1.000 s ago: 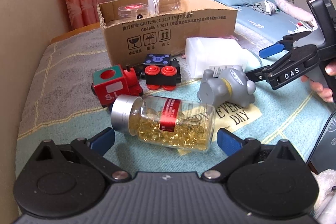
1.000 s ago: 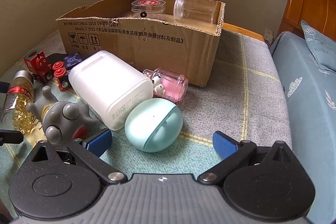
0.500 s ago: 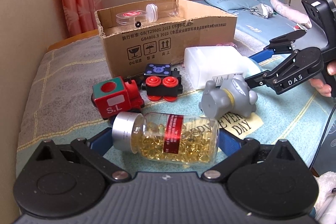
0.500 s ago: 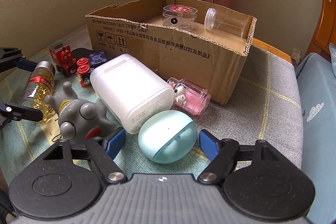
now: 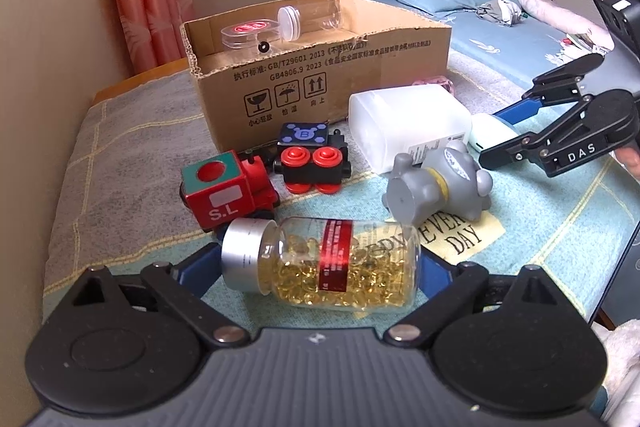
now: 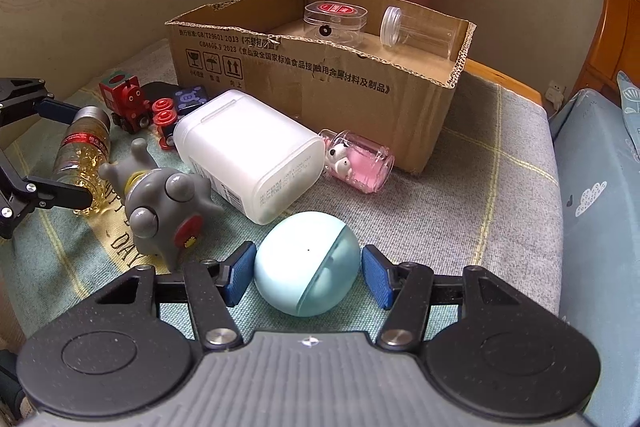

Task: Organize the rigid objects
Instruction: 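Lift the capsule bottle with left tool while right tool grasps the teal ball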

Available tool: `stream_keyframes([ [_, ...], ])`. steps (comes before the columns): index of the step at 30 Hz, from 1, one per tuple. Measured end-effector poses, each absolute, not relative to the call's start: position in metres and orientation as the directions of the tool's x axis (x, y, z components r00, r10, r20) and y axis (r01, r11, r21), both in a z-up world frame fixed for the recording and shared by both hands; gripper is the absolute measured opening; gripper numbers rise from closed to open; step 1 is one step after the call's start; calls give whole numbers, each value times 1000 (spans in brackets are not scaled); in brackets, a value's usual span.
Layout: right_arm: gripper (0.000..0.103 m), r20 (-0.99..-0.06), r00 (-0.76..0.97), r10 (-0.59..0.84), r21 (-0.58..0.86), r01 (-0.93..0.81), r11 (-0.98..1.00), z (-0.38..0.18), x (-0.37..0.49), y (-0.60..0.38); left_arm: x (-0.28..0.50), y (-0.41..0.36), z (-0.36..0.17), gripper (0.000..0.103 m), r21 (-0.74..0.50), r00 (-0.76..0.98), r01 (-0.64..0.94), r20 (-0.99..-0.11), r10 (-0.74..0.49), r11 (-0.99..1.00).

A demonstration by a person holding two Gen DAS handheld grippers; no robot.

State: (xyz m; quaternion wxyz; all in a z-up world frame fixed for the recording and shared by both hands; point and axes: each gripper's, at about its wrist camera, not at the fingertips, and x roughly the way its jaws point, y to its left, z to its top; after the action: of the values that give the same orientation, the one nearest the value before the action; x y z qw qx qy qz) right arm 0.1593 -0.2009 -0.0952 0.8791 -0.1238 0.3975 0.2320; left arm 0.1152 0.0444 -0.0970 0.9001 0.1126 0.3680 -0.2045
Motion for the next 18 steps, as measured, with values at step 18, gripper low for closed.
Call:
stream_keyframes([
  [18,61,-791,541,286,-36,-507,861,-71,154,-203,112,38,-54,93,47,603,450,-752,-265,892],
])
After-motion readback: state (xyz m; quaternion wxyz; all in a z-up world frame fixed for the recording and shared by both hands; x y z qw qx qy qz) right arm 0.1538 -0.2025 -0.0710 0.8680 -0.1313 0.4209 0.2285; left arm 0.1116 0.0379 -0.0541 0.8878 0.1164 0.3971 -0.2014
